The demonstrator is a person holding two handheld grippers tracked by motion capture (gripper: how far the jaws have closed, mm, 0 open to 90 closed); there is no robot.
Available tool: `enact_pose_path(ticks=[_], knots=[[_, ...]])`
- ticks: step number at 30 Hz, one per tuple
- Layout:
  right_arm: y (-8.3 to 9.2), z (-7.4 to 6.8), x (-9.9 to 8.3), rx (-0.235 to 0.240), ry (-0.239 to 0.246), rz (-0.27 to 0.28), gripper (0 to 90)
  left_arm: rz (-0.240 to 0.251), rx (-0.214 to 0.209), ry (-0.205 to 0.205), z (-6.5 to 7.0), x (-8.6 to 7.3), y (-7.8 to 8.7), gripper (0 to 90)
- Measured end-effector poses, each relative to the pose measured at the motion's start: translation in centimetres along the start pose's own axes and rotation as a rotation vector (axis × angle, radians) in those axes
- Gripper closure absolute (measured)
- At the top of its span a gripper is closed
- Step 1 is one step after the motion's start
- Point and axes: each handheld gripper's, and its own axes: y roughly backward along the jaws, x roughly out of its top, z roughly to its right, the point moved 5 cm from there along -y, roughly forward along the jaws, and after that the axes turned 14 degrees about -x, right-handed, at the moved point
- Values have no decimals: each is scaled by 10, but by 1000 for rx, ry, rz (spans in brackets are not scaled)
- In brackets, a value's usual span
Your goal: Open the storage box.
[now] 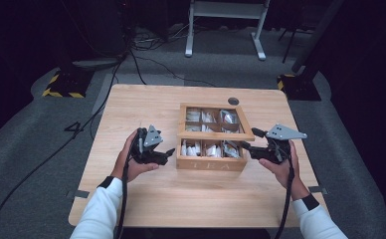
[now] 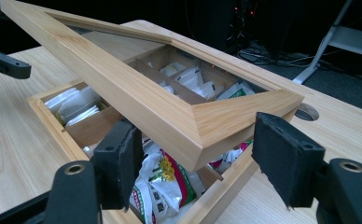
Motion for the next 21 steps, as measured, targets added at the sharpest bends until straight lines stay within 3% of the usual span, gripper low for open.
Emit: enact_pose_path(ticks=[8, 21], knots=[[-1, 2, 6, -11, -13, 14, 343, 60, 22, -64, 2, 30, 4, 219], [-3, 3, 13, -24, -8, -1, 337, 83, 47, -131, 3, 53, 6, 271]])
